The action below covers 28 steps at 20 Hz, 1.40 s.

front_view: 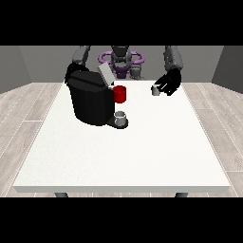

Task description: Insert the coffee pod into the coffee machine and close the lid

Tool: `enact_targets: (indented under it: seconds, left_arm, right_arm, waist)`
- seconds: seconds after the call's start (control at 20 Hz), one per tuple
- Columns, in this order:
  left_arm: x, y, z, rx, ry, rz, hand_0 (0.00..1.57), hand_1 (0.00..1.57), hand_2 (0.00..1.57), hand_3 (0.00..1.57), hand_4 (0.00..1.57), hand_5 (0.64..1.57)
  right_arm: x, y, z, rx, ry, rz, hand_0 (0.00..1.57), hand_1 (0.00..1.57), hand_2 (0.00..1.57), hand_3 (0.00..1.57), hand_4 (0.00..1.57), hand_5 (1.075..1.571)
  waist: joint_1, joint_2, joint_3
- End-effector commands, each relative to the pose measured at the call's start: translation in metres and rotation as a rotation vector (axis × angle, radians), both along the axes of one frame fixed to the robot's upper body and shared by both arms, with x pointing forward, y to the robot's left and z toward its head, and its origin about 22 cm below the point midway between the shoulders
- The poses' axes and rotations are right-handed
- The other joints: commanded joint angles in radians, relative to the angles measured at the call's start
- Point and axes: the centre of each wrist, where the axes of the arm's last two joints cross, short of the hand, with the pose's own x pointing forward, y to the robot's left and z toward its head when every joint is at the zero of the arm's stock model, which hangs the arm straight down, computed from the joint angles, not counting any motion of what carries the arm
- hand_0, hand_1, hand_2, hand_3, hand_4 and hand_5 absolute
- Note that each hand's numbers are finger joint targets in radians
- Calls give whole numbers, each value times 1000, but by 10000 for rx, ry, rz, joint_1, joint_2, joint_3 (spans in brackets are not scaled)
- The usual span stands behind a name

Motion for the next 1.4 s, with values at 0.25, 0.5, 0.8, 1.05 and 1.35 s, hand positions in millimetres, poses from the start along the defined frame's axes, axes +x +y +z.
enact_targets:
  seconds: [0.25, 0.5, 0.8, 1.05, 1.35]
  left_arm:
    - [22, -23, 53, 73, -555, -269, 1252, 1252, 1329, 1292, 573, 1571]
    - [31, -19, 94, 209, -1131, 315, 1011, 1011, 1199, 1224, 543, 1571]
    - [41, -33, 129, -508, -1313, 604, 1209, 1209, 1245, 1188, 486, 1571]
    - [45, -47, 157, -312, -1362, -24, 1264, 1264, 1319, 1251, 516, 1571]
    - [48, -70, 158, -87, -1801, 37, 1262, 1262, 1297, 1237, 494, 1571]
  right_arm:
    - [11, -5, 12, 211, -271, 207, 0, 0, 0, 0, 495, 1571]
    - [2, 8, 7, -62, -575, 819, 0, 0, 0, 0, 526, 1571]
    - [9, 24, 20, 26, -711, 663, 0, 0, 0, 0, 511, 1571]
    - [13, 32, 25, -293, -616, 291, 0, 0, 0, 0, 541, 1571]
    - [26, 14, 40, -273, -1194, 115, 0, 0, 0, 0, 526, 1571]
  waist:
    - [-432, 113, -3]
    - [-1048, 171, -3]
    - [-1367, 559, -4]
    - [-1203, 400, -3]
    - [-1243, 839, -1]
